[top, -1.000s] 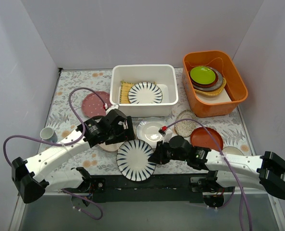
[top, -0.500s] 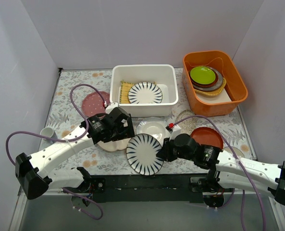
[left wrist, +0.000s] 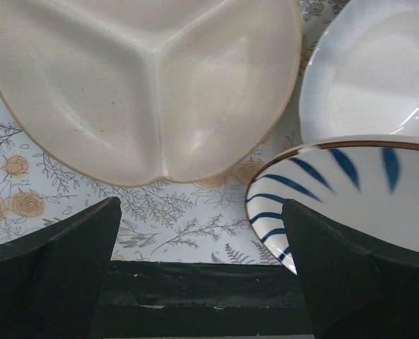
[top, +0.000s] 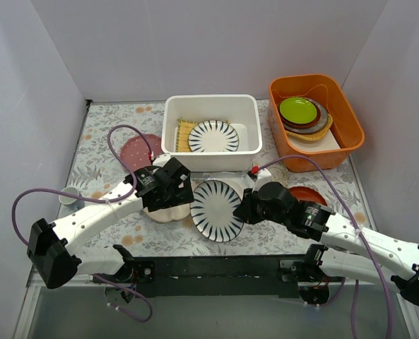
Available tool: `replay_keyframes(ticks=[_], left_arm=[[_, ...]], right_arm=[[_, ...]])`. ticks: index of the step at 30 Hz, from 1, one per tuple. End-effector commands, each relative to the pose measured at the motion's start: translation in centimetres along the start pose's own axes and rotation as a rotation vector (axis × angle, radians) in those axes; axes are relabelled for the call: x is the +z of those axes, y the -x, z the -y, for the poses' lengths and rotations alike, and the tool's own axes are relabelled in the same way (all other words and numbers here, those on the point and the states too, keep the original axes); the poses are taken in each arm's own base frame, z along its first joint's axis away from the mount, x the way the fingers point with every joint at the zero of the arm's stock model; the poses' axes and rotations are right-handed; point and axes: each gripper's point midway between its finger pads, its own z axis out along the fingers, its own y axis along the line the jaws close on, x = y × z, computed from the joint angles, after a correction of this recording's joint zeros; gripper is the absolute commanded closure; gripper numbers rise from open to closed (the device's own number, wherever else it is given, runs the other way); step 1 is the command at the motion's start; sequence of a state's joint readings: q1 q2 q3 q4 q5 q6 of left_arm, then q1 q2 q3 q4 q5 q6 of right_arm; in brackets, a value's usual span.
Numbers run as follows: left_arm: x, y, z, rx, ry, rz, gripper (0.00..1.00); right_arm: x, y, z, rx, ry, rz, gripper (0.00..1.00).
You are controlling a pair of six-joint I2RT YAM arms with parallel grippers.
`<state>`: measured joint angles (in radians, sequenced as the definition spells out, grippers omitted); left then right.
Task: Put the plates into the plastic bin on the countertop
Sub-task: Pick up the plate from the corner of the board, then place the plate in the plastic bin.
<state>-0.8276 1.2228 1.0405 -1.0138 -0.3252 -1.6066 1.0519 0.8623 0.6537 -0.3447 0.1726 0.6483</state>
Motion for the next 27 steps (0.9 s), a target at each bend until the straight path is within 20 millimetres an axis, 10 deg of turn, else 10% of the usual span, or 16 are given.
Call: replay_keyframes(ticks=[1,27], left_arm=[[0.5,0.4,-1.6,-0.033,0.017,0.001,0.02],[2.6,-2.3,-5.3,-0.083,0.055,-0.094,0.02]], right_arm=[[-1.8,7.3,-3.5,0.017,0.109,0.204,0.99],[-4.1,19.3,-6.9,-0.04,0.225,0.386,0.99]])
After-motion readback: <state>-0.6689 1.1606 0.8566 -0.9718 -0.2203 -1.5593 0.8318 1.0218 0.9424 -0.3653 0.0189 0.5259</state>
